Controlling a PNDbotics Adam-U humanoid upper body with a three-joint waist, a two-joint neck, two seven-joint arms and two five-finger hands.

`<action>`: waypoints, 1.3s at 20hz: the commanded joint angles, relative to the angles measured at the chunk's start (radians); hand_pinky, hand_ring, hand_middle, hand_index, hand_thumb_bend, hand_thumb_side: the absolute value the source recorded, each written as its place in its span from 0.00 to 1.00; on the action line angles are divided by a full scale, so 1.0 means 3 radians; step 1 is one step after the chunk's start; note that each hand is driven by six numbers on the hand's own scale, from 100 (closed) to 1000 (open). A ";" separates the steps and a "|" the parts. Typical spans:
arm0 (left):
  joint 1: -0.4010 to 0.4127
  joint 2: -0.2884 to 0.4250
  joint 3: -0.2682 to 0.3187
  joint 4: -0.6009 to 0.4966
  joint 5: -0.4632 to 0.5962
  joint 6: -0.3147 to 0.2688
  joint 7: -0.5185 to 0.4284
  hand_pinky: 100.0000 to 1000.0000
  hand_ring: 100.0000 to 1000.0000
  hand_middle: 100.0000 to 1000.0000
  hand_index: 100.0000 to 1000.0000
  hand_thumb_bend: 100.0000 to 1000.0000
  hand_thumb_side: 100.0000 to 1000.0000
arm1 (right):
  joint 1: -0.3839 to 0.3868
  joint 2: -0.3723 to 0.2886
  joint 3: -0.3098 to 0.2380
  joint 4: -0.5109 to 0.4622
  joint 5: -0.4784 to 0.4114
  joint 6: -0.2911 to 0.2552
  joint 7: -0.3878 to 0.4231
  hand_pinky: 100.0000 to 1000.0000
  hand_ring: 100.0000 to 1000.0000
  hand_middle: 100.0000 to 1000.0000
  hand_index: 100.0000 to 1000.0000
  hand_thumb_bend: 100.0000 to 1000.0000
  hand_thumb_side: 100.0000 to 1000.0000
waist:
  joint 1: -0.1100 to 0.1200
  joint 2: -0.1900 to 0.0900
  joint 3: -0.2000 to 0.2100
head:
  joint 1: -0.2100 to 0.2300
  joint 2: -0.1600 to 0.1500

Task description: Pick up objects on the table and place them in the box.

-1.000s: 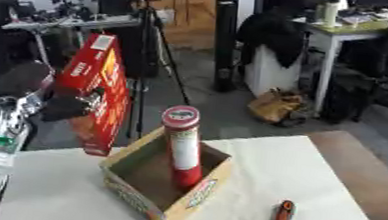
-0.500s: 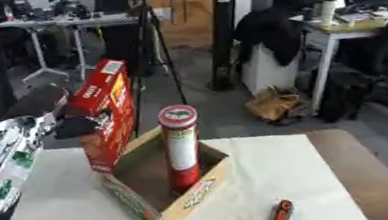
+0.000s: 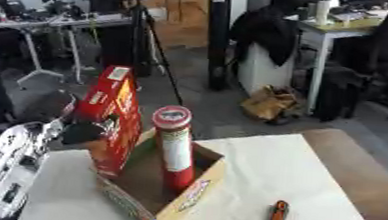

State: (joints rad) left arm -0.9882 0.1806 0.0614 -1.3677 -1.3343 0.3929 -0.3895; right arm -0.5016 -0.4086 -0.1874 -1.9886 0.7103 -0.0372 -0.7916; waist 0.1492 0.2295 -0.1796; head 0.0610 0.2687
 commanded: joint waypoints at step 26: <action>-0.0189 0.0145 -0.0004 0.0271 -0.0109 -0.0158 -0.0465 0.43 0.71 0.70 0.88 0.00 1.00 | -0.0113 -0.0039 0.0027 -0.0038 -0.0042 -0.0044 0.0022 0.88 0.90 0.87 0.79 0.00 1.00 | 0.0043 0.0034 -0.0133 | 0.0046 -0.0129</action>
State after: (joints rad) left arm -1.0168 0.1899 0.0550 -1.2621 -1.3588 0.3501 -0.5098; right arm -0.5204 -0.4083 -0.1763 -1.9886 0.7022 -0.0471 -0.7850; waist 0.1732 0.2545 -0.2206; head 0.0756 0.2339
